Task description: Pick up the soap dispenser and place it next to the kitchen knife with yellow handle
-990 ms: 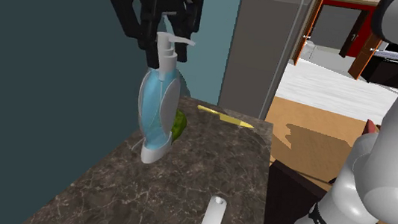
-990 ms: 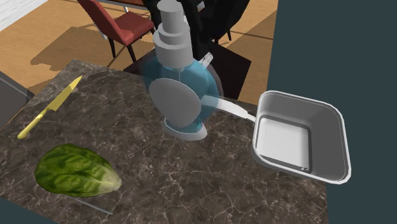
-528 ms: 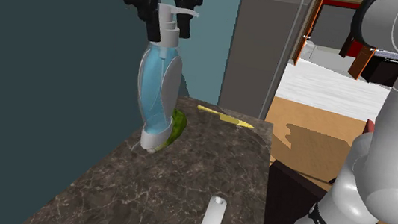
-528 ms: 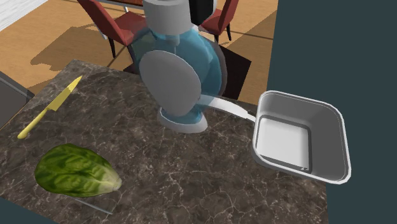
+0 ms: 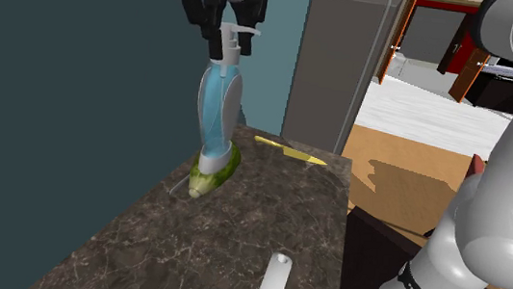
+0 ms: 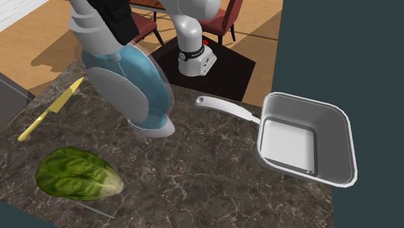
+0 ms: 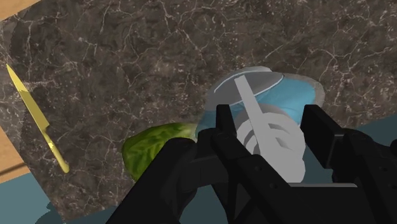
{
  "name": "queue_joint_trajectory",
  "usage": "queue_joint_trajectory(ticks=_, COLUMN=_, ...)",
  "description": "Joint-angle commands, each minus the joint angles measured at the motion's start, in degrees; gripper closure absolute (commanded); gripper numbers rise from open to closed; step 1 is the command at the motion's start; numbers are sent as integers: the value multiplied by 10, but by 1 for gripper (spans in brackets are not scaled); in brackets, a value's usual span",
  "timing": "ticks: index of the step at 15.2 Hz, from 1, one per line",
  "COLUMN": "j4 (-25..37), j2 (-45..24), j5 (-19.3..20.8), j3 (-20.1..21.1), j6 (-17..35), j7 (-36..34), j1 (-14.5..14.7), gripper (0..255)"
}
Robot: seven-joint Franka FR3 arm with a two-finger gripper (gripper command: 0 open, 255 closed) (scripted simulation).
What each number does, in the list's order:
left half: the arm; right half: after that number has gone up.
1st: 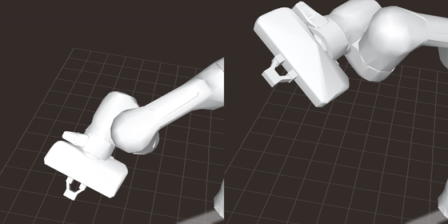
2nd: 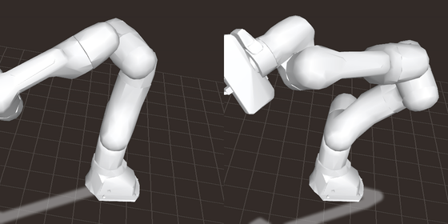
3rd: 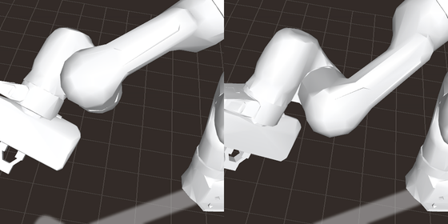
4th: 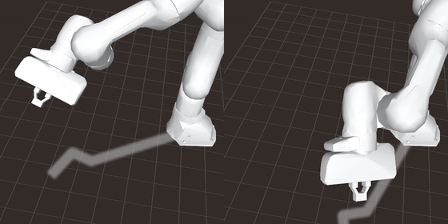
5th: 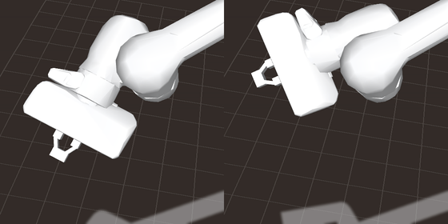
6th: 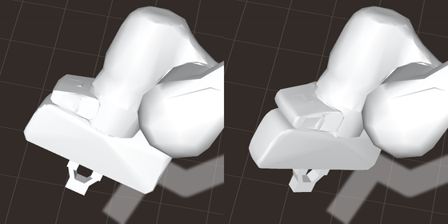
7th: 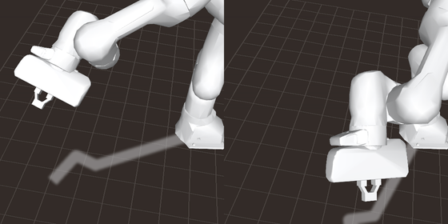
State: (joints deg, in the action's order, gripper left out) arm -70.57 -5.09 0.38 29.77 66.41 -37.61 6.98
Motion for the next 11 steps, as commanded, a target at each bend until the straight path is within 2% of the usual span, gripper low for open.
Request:
queue_joint_trajectory(ticks=1, j4=-23, j2=8, j5=0, j3=-13, j6=16, j7=31, j1=-17, gripper=255)
queue_joint_trajectory(ticks=11, j4=-79, j2=-5, j5=20, j3=-70, j6=84, j7=159, j1=-85, gripper=255)
